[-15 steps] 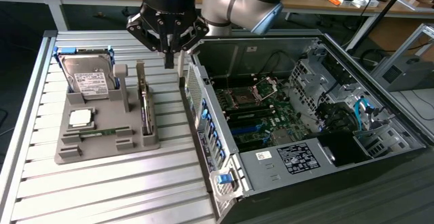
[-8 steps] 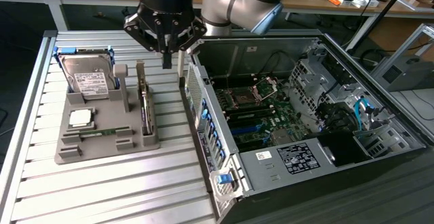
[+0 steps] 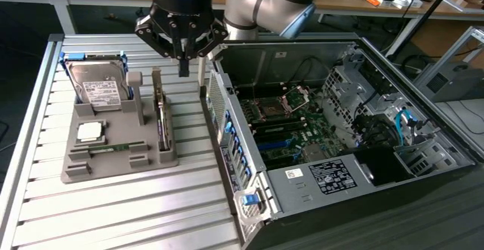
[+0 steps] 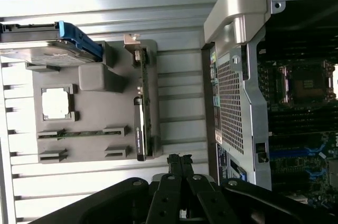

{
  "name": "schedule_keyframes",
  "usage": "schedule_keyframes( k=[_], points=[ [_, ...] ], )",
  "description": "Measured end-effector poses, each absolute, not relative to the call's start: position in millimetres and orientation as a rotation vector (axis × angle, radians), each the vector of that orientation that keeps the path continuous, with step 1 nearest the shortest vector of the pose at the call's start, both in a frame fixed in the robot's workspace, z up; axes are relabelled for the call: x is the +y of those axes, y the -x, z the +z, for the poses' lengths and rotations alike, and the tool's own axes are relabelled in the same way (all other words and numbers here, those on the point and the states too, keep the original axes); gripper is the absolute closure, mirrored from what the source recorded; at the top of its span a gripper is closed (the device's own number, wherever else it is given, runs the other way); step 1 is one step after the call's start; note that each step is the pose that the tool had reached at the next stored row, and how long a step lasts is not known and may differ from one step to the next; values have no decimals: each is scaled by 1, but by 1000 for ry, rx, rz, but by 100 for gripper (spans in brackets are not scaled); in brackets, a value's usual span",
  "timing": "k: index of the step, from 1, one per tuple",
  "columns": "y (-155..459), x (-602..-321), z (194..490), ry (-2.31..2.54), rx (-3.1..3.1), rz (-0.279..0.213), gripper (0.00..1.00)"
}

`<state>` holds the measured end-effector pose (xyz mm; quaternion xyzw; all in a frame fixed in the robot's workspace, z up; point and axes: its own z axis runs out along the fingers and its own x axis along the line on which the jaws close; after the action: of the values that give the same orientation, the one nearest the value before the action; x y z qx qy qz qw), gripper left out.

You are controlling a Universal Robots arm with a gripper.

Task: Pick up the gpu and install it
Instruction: 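Reach for the gpu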

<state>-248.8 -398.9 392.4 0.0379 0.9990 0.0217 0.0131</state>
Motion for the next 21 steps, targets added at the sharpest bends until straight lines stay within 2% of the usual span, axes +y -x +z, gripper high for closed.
schedule_keyframes(
  k=[21],
  points=[
    [260, -399, 392, -118, 3113, 68, 89]
  ],
)
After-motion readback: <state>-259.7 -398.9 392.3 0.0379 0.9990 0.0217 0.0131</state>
